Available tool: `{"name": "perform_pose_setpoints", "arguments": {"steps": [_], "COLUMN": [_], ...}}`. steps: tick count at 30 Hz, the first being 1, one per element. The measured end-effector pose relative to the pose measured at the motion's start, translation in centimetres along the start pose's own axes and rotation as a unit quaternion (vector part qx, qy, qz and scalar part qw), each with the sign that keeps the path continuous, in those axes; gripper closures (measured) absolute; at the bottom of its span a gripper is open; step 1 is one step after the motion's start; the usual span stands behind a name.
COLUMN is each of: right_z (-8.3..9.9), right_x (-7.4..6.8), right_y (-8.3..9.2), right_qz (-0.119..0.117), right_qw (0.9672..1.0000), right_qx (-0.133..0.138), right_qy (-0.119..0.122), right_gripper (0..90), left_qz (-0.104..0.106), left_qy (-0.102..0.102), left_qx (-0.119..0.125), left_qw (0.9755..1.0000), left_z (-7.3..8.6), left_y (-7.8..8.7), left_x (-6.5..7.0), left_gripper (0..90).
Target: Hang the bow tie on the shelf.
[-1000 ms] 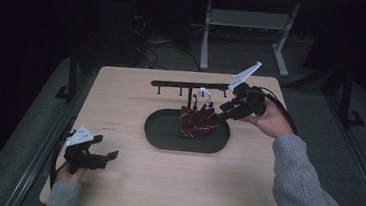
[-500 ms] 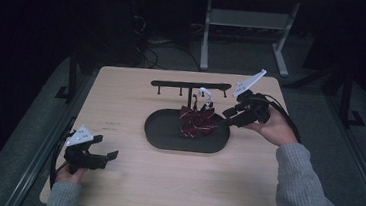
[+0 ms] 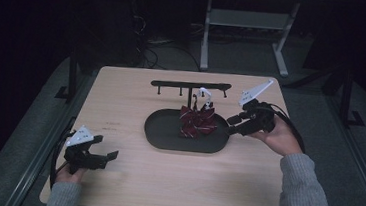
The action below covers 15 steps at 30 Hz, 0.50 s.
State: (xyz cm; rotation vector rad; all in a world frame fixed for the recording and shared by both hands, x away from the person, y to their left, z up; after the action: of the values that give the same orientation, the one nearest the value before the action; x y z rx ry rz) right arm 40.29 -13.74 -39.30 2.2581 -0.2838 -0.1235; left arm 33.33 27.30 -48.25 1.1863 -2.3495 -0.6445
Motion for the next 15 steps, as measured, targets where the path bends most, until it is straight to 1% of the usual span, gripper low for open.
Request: {"name": "perform_pose_setpoints", "arguments": {"steps": [8,10,14,15], "right_z": [1.4,1.6,2.5,2.5], "right_x": [-0.8,-0.9,-1.4,-1.4], "right_y": [0.0,-0.1,-0.3,-0.3], "right_qz": [-0.007,-0.005,-0.007,-0.007], "right_qw": [0.9999,0.9999,0.9998,0.9998], "right_qx": [0.0,0.001,0.002,0.002], "right_qy": [-0.011,-0.011,-0.016,-0.016], "right_gripper": [55.0,55.0,54.6,54.6], "left_qz": [0.0,0.0,-0.001,-0.001], "left_qy": [-0.003,-0.004,0.0,0.0], "left_qx": [0.0,-0.001,0.001,0.001], "left_qw": [1.0,1.0,1.0,1.0], "left_z": [0.0,0.0,0.0,0.0], "left_y": [0.0,0.0,0.0,0.0], "left_x": [0.0,0.0,0.0,0.0], "left_gripper": [13.0,13.0,13.0,13.1]}}
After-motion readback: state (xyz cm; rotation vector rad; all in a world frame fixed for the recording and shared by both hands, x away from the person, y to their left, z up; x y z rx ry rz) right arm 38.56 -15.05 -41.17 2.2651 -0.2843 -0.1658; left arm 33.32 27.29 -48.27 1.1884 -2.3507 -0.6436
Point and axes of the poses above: each handheld gripper's, and its own axes: y roughly backward along the jaws, z roughly out of its underside, x roughly to its right, the point moved 8 cm from there along -y, roughly forward along the jaws, and after that the axes turned 8 degrees about y, right-handed, at the moved point
